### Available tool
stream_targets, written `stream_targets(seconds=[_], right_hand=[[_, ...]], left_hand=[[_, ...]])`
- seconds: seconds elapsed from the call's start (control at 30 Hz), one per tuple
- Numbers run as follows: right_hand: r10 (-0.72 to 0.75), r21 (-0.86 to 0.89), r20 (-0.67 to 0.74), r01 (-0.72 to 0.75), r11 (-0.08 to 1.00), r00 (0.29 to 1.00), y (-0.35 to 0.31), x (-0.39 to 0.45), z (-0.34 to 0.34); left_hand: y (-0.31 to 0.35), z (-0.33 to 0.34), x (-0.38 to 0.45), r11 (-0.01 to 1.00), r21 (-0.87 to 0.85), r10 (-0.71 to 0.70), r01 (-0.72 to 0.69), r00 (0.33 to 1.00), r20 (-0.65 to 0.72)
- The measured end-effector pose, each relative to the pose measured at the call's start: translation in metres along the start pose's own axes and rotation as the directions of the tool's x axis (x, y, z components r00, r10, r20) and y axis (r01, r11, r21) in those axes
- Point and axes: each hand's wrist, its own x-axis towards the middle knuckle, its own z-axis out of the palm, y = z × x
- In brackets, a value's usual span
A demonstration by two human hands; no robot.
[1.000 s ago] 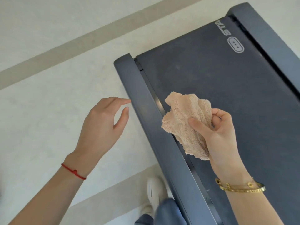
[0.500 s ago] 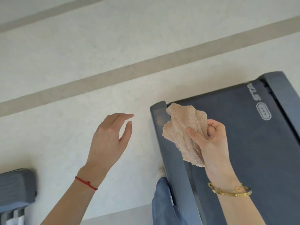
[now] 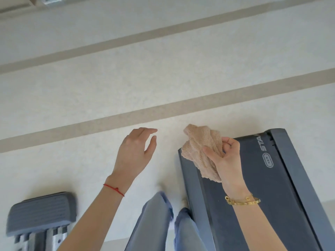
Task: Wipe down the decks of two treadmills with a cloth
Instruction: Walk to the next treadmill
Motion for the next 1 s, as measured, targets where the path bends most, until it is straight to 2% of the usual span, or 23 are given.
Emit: stream_targets(seconds=[0.13, 0.3, 0.6, 0.83, 0.93, 1.0], right_hand=[[0.007, -0.028, 0.024, -0.006, 1.0, 1.0, -0.043, 0.007, 0.017], [-0.001, -0.005, -0.005, 0.001, 1.0, 1.0, -0.09, 0.041, 0.044], [-0.077, 0.032, -0.147, 0.082, 0.996, 0.986, -0.165, 0.123, 0.1], [-0.158, -0.013, -0.388, 0.167, 0.986, 0.908, -0.198, 0.165, 0.093], [-0.147, 0.007, -0.474, 0.17, 0.985, 0.868, -0.202, 0.177, 0.069], [-0.121, 0.024, -0.54, 0.159, 0.987, 0.833, -0.203, 0.184, 0.043]], left_hand=[[-0.003, -0.038, 0.03, 1.0, 0.008, 0.012, -0.012, 1.0, -0.027], [-0.011, -0.061, 0.087, 0.997, 0.002, 0.072, -0.072, 0.997, 0.024], [-0.005, -0.104, 0.245, 0.948, -0.047, 0.318, -0.315, 0.942, 0.103], [0.031, -0.088, 0.347, 0.856, -0.09, 0.516, -0.509, 0.837, 0.182], [0.061, -0.063, 0.384, 0.83, -0.123, 0.557, -0.544, 0.795, 0.239], [0.093, -0.044, 0.407, 0.792, -0.159, 0.609, -0.589, 0.744, 0.275]])
